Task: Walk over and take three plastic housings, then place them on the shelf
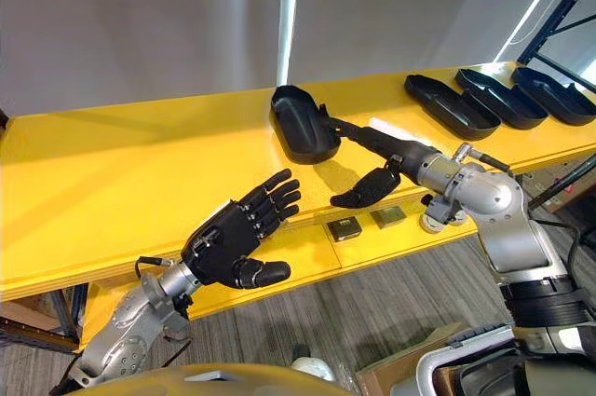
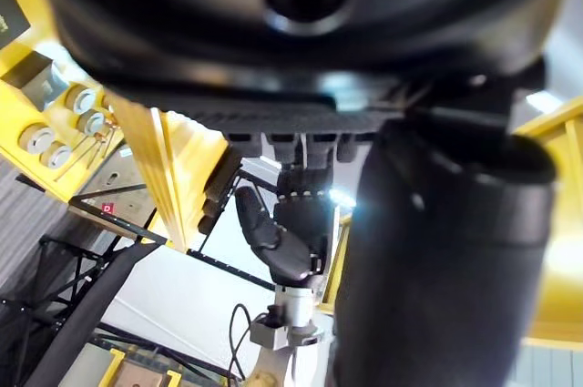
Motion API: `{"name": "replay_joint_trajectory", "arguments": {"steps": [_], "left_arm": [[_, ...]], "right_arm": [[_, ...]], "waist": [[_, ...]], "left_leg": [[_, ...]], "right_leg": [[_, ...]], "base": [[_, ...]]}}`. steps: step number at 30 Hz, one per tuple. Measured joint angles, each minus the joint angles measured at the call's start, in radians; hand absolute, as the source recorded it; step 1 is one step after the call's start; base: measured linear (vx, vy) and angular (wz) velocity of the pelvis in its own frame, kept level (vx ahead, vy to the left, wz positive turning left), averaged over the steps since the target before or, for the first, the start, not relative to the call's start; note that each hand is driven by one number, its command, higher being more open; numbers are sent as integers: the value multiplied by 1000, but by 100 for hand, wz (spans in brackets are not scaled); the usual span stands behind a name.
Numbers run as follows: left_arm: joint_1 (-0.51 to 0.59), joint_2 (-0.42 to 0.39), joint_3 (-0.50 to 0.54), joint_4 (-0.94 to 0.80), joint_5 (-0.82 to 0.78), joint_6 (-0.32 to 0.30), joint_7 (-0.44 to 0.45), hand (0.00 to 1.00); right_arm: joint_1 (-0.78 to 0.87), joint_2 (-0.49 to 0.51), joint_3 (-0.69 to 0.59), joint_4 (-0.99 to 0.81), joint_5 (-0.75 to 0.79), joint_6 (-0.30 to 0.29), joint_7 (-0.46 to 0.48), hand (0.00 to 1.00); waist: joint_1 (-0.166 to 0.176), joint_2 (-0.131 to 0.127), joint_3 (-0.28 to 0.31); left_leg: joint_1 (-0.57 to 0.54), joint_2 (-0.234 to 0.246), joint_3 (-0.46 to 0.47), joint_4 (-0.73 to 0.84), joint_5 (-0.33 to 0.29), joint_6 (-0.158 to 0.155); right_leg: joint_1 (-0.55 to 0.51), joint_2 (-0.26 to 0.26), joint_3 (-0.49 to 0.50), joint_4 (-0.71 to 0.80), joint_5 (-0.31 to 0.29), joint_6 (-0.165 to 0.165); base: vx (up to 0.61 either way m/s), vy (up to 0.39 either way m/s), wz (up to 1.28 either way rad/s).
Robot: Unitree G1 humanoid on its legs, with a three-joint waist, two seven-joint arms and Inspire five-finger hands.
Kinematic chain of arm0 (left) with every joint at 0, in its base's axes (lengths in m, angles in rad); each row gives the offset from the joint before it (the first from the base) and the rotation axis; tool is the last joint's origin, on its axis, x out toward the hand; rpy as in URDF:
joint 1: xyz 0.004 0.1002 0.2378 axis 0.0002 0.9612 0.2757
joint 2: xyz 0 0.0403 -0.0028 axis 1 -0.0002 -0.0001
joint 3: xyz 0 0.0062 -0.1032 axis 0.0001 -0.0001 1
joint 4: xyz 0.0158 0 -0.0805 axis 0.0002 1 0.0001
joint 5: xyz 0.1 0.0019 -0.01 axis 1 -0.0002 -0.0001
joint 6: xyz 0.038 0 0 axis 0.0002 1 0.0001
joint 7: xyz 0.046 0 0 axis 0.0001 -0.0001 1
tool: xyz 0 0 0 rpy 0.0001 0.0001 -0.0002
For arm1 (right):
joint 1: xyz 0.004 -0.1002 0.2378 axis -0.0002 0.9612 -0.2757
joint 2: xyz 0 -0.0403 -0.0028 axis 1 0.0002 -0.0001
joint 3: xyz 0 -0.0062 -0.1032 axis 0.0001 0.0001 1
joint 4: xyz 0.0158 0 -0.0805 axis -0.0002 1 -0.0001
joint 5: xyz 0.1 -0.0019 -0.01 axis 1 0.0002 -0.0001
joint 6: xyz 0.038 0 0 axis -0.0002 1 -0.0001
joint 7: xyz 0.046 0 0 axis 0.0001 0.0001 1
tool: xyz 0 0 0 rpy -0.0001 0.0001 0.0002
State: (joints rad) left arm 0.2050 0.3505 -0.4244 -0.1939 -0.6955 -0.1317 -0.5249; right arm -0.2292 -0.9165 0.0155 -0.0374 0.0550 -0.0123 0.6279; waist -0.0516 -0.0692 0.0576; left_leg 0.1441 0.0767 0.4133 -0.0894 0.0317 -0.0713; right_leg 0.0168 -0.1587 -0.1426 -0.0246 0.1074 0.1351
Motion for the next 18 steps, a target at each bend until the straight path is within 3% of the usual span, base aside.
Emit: {"name": "replay_joint_trajectory", "arguments": {"steps": [18], "left_arm": [[-16, 1, -49, 0, -1, -1, -1, 100]], "right_arm": [[-251, 11, 190, 243, -11, -22, -17, 100]], "waist": [[22, 8, 14]], "left_leg": [[-30, 1, -21, 0, 12, 1]], "right_leg": [[-15, 0, -20, -9, 6, -8]], "base": [[1, -2, 3]]}}
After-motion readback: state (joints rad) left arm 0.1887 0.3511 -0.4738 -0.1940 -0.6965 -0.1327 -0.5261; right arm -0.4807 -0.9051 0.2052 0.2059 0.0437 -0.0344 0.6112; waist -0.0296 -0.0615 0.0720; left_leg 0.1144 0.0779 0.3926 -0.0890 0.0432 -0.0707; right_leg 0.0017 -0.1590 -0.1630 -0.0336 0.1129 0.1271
